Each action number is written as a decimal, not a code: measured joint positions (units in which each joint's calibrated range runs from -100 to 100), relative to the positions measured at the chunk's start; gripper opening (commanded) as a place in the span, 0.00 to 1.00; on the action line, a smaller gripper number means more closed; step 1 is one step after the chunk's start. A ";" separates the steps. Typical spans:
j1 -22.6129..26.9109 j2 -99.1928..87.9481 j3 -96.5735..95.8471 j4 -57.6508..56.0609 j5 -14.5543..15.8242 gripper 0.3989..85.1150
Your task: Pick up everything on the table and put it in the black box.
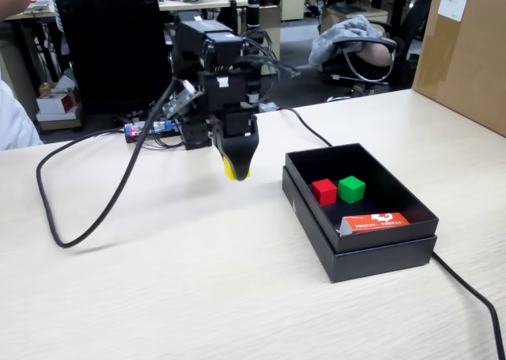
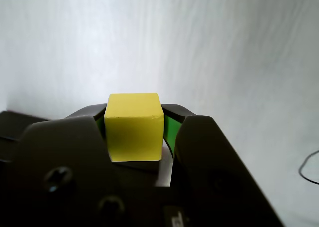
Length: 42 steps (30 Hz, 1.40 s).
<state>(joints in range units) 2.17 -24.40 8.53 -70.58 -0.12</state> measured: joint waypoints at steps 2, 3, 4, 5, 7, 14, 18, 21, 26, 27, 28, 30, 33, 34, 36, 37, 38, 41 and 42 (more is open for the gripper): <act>0.73 -6.86 -5.57 0.08 0.00 0.00; 1.12 -9.97 -8.12 0.08 -0.10 0.00; 1.47 -13.07 -10.41 0.00 -0.05 0.00; 2.44 -21.10 -17.07 -0.08 0.05 0.01; 2.93 -23.30 -18.44 0.54 -0.15 0.01; 6.54 -35.86 -26.84 0.00 0.20 0.01; 9.28 -32.10 -18.71 0.23 0.93 0.01; 10.16 -26.54 -8.95 0.54 1.17 0.01; 12.06 1.42 19.53 1.24 2.98 0.01; 12.06 4.92 20.72 1.01 3.13 0.01; 12.06 9.45 24.37 1.24 3.13 0.01; 12.11 17.48 30.31 1.16 3.66 0.01; 12.11 28.61 36.24 1.16 4.93 0.01; 12.11 32.23 37.70 1.16 5.23 0.01; 12.11 42.72 41.44 1.24 5.91 0.10; 12.11 42.98 41.62 1.24 5.86 0.11; 12.11 44.79 41.90 1.24 5.86 0.12; 12.21 47.90 41.72 1.24 6.30 0.12; 12.21 48.16 41.72 1.24 6.40 0.12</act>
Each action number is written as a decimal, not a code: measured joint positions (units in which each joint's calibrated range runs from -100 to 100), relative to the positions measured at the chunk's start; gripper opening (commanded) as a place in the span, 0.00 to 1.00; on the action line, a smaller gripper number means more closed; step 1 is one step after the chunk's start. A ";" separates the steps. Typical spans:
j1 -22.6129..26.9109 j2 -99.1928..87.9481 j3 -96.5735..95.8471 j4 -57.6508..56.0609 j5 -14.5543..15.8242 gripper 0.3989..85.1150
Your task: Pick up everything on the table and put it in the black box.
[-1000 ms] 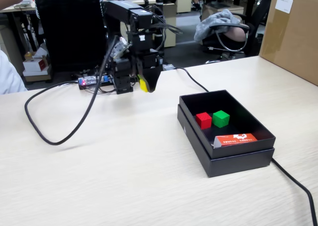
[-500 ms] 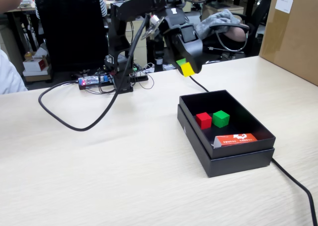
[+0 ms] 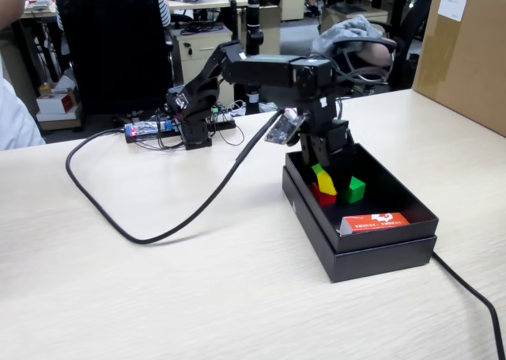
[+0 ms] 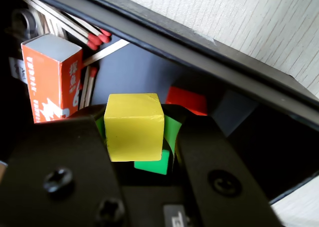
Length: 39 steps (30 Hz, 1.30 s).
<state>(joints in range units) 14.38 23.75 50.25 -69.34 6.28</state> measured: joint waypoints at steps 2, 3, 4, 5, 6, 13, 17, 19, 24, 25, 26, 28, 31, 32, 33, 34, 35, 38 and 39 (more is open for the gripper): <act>0.00 0.39 0.09 0.00 0.15 0.18; 0.00 0.78 0.09 0.00 0.20 0.23; 0.00 1.17 0.09 0.00 0.20 0.25; 0.00 1.81 0.09 0.00 0.20 0.26; 0.00 2.20 0.09 0.00 0.20 0.26; 0.00 2.85 0.00 0.00 0.49 0.42; 0.00 2.33 -1.37 0.08 0.73 0.52; 0.00 -1.04 -3.74 0.00 1.07 0.54; -1.12 -19.29 -8.22 -0.15 1.07 0.55; -1.51 -24.72 -9.31 -0.15 1.03 0.55; -1.86 -30.29 -11.59 -0.15 0.98 0.56; -2.69 -40.26 -17.80 -0.15 0.49 0.58; -4.59 -53.33 -28.94 -0.15 -0.49 0.58; -5.67 -59.68 -33.77 -0.23 -1.12 0.58; -6.35 -62.65 -35.97 0.70 -1.61 0.58; -7.18 -66.41 -40.71 1.39 -1.90 0.58; -8.06 -70.16 -45.55 2.25 -2.20 0.58; -10.21 -78.06 -54.40 6.35 -2.83 0.58; -10.70 -80.78 -57.42 7.98 -2.93 0.59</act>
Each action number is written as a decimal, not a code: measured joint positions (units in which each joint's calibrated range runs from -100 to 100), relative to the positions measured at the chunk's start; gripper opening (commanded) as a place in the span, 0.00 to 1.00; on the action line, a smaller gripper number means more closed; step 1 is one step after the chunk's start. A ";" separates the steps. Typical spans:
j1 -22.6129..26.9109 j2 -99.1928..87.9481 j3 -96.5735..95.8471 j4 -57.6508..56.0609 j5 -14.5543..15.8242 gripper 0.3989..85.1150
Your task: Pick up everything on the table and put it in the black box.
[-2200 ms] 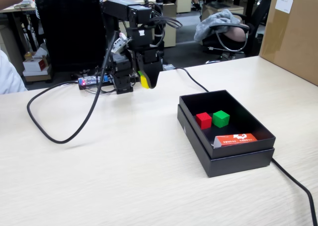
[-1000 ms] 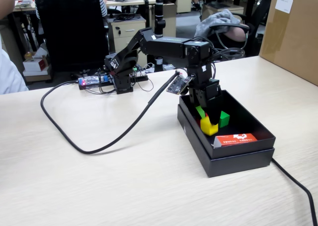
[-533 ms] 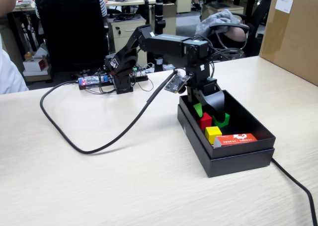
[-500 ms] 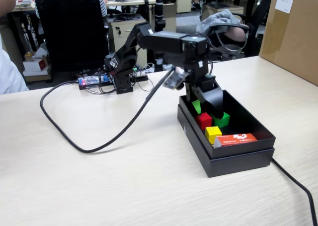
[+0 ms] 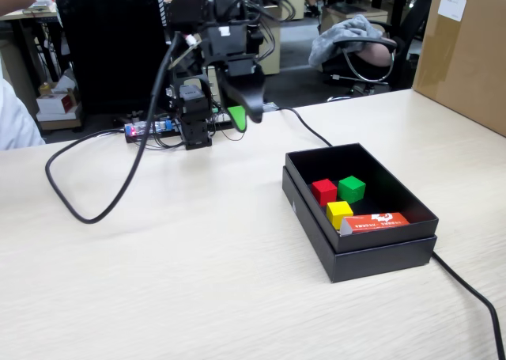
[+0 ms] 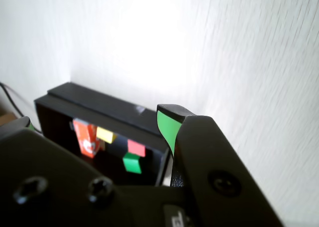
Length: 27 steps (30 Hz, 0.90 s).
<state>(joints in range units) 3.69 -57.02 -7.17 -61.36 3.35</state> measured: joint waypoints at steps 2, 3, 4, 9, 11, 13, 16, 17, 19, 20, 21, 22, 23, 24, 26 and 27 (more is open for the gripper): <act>-0.63 -4.92 -5.93 3.10 -0.15 0.59; -0.83 -6.99 -8.31 3.87 -0.20 0.60; -0.88 -8.93 -10.22 4.34 -0.20 0.60; -1.61 -18.38 -19.90 7.36 -0.15 0.60; -2.20 -21.88 -24.10 10.45 -0.15 0.60; -2.74 -26.41 -27.11 12.23 -0.29 0.60; -3.17 -30.68 -31.22 12.93 -0.15 0.60; -3.37 -31.72 -32.50 13.32 -0.15 0.61; -3.76 -33.66 -35.05 14.87 -0.20 0.61; -4.00 -34.95 -36.88 16.11 -0.20 0.61; -4.15 -36.38 -38.70 17.34 -0.20 0.61; -4.40 -37.54 -40.44 18.43 -0.20 0.61; -4.54 -38.58 -41.62 19.36 -0.20 0.61; -4.74 -39.35 -42.63 20.13 -0.15 0.61; -5.08 -40.13 -44.36 21.53 -0.20 0.61; -5.27 -40.52 -46.55 22.76 -0.20 0.61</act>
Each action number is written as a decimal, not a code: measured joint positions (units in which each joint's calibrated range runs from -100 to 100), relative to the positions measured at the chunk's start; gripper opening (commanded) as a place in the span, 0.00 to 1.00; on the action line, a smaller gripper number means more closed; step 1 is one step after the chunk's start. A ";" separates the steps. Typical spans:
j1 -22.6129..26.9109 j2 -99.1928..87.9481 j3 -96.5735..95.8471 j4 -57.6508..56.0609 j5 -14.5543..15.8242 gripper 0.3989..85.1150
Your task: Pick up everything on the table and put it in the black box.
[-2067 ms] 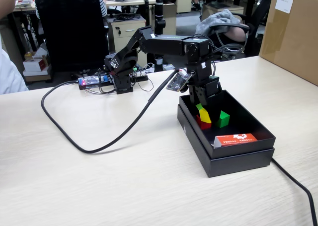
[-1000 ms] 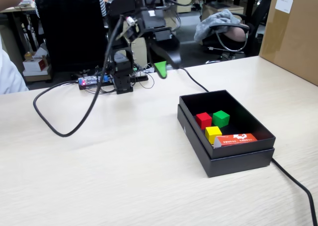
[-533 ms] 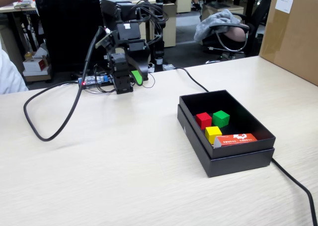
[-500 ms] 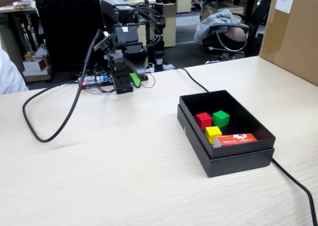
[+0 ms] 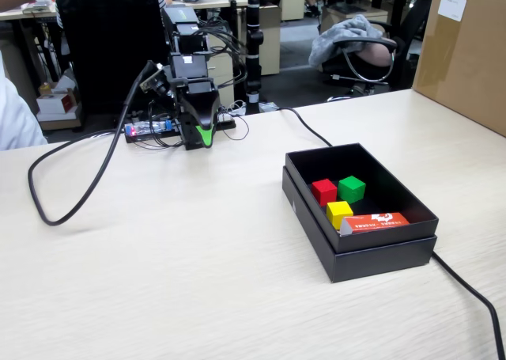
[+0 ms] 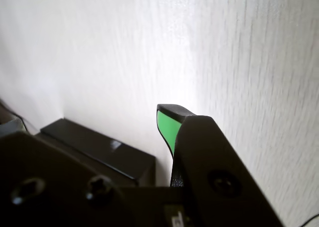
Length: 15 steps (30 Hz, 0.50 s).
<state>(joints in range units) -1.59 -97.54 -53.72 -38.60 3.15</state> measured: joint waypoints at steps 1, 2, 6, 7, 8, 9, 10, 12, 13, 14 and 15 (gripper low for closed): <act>-0.10 -0.13 -1.55 0.93 0.00 0.61; -0.20 -0.39 -4.02 2.71 -0.10 0.61; -0.59 -0.91 -13.51 10.07 0.00 0.61; -0.63 -1.04 -16.34 12.62 -0.05 0.62; -0.73 -1.04 -20.45 16.34 -0.10 0.62; -0.78 -1.04 -21.63 17.89 -0.10 0.62; -0.83 -1.29 -23.82 19.98 -0.34 0.62; -0.93 -1.42 -29.30 24.70 -0.54 0.62; -0.98 -1.68 -31.68 27.26 -0.98 0.62; -1.07 -1.68 -33.68 30.74 -1.22 0.62; -1.17 -1.94 -37.33 37.48 -1.76 0.62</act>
<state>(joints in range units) -2.76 -99.48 -91.05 -1.12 1.39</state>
